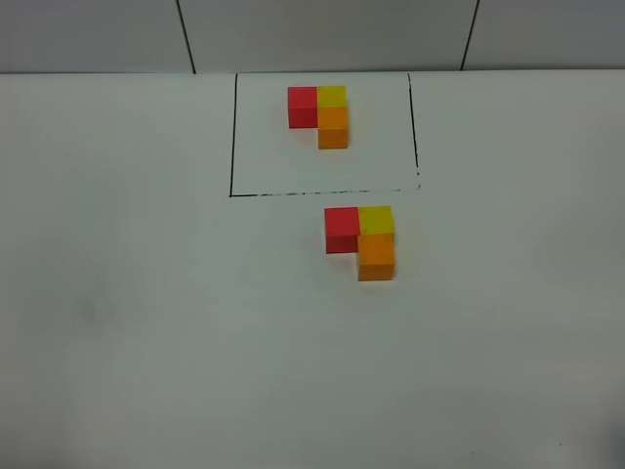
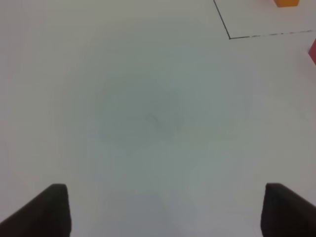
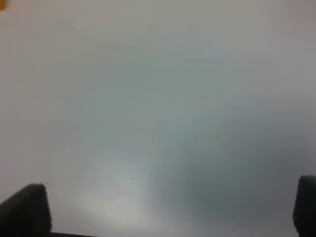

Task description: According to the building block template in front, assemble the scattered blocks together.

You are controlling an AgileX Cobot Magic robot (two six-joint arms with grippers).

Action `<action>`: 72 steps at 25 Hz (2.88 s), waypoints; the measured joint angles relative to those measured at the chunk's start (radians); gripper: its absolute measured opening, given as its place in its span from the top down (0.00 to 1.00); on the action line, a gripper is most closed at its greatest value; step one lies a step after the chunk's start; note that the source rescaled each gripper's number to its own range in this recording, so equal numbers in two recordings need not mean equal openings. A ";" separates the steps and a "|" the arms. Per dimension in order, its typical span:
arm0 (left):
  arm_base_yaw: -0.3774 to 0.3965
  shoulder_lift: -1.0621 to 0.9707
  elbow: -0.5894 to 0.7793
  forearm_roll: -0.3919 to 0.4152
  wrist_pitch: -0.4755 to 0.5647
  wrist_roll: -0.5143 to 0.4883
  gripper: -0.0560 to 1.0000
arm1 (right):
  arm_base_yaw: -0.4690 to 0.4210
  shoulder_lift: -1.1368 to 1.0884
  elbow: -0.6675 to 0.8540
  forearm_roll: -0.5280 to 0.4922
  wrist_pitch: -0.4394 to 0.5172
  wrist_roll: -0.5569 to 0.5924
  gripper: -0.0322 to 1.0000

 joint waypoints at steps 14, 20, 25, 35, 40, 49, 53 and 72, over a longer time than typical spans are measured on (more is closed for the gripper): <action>0.000 0.000 0.000 0.000 0.000 0.000 0.27 | 0.195 -0.298 0.022 -0.004 0.012 -0.001 0.00; 0.000 0.000 0.000 0.000 0.000 0.000 0.27 | 0.211 -0.419 0.023 -0.005 0.013 -0.001 0.00; 0.000 0.000 0.000 0.000 0.000 0.000 0.27 | 0.214 -0.464 0.023 -0.006 0.015 -0.001 0.02; 0.000 0.000 0.000 0.000 0.000 0.000 0.27 | 0.220 -0.464 0.023 -0.006 0.015 -0.001 0.07; 0.000 0.000 0.000 0.000 0.000 0.000 0.27 | 0.220 -0.464 0.023 -0.006 0.015 -0.001 0.09; 0.000 0.000 0.000 0.000 0.000 0.000 0.27 | 0.220 -0.464 0.023 -0.006 0.015 -0.001 0.12; 0.000 0.000 0.000 0.000 0.000 0.000 0.27 | 0.220 -0.464 0.023 -0.006 0.015 -0.001 0.13; 0.000 0.000 0.000 0.000 0.000 0.005 0.27 | 0.220 -0.464 0.023 -0.010 0.015 -0.001 0.16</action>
